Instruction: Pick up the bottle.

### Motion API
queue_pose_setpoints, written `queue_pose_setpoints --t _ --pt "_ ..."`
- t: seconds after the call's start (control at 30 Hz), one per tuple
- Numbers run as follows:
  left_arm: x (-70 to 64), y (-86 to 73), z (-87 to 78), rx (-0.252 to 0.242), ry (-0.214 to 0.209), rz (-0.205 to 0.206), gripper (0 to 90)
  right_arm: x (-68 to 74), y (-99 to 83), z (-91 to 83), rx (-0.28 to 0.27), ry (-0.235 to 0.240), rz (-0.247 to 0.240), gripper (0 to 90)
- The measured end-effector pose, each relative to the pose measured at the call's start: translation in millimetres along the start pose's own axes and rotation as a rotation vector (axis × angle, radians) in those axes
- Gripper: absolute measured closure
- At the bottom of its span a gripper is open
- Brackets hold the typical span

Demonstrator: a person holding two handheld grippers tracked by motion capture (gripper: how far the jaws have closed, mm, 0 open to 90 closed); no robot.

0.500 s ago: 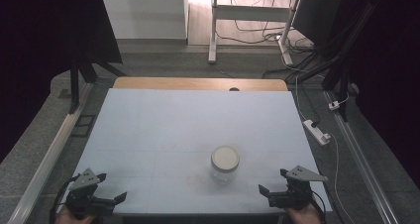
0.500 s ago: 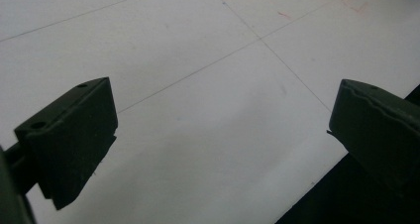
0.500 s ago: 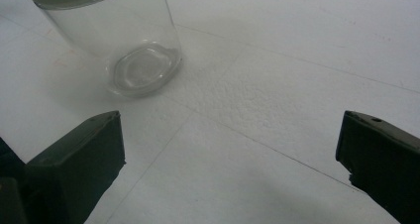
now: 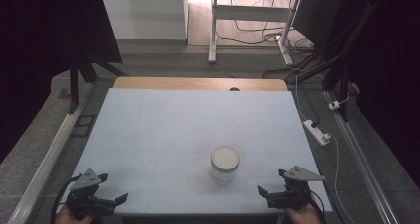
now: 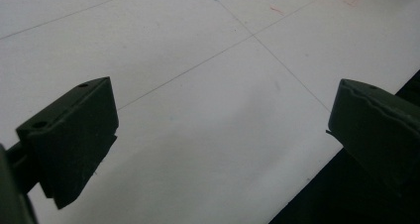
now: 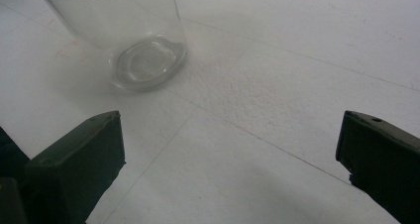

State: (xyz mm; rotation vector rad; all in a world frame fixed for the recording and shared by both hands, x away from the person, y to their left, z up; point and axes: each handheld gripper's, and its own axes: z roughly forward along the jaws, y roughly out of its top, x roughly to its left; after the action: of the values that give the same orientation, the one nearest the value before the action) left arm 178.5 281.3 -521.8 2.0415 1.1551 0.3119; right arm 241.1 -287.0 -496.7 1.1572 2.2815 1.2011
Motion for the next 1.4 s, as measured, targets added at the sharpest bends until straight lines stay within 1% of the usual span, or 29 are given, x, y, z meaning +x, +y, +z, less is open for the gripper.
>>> queue_pose_setpoints --t 0.23,0.4,0.57,0.6,0.63,0.67,0.7,0.73,0.77,1.0,1.1,1.13,1.17,1.3,1.4 --pt "0.4 -0.1 -0.3 -0.003 -0.008 0.000 0.2 -0.5 0.2 0.4 0.004 0.004 0.006 0.0" --pt "-0.1 0.0 -0.1 -0.001 -0.009 0.003 0.2 0.0 0.5 0.6 0.007 0.011 -0.003 0.0" --pt "-0.1 0.0 -0.1 -0.001 -0.009 0.003 0.2 -0.2 1.0 0.7 0.010 0.038 -0.008 0.0" --pt "-0.2 0.0 -0.1 -0.001 -0.009 0.003 0.2 0.3 1.4 0.8 0.001 0.051 -0.006 0.0" --pt "-0.3 0.0 -0.1 -0.001 -0.007 0.004 0.2 0.3 1.4 0.8 0.001 0.051 -0.006 0.0" --pt "-0.4 0.0 0.0 -0.001 -0.007 0.005 0.2 1.7 2.5 0.5 -0.010 0.061 -0.015 0.0" --pt "-0.5 0.0 0.0 -0.001 -0.007 0.005 0.3 2.6 3.1 0.5 -0.013 0.057 -0.026 0.0" --pt "-0.5 0.0 0.1 0.000 -0.006 0.006 0.3 2.6 3.1 0.5 -0.013 0.057 -0.026 0.0" --pt "-0.5 0.1 0.1 0.000 -0.006 0.006 0.3 4.1 3.9 0.5 -0.015 0.057 -0.040 0.0" --pt "-0.4 0.2 0.2 0.004 -0.007 0.005 0.4 6.2 5.1 2.1 -0.024 0.069 -0.049 0.0" --pt "-0.5 0.2 0.3 0.005 -0.006 0.002 0.5 9.5 7.3 4.5 -0.038 0.090 -0.064 0.0" --pt "-0.5 0.2 0.3 0.005 -0.006 0.001 0.5 9.5 7.3 4.5 -0.038 0.090 -0.064 0.0" --pt "-0.4 0.2 0.3 0.005 -0.006 0.000 0.5 11.6 7.9 5.9 -0.038 0.096 -0.077 0.0" --pt "0.0 0.3 0.6 0.006 -0.007 -0.004 0.6 12.7 8.5 7.9 -0.035 0.105 -0.080 0.0" --pt "0.0 0.3 0.7 0.007 -0.006 -0.004 0.6 15.1 11.3 13.1 -0.033 0.125 -0.083 0.0"
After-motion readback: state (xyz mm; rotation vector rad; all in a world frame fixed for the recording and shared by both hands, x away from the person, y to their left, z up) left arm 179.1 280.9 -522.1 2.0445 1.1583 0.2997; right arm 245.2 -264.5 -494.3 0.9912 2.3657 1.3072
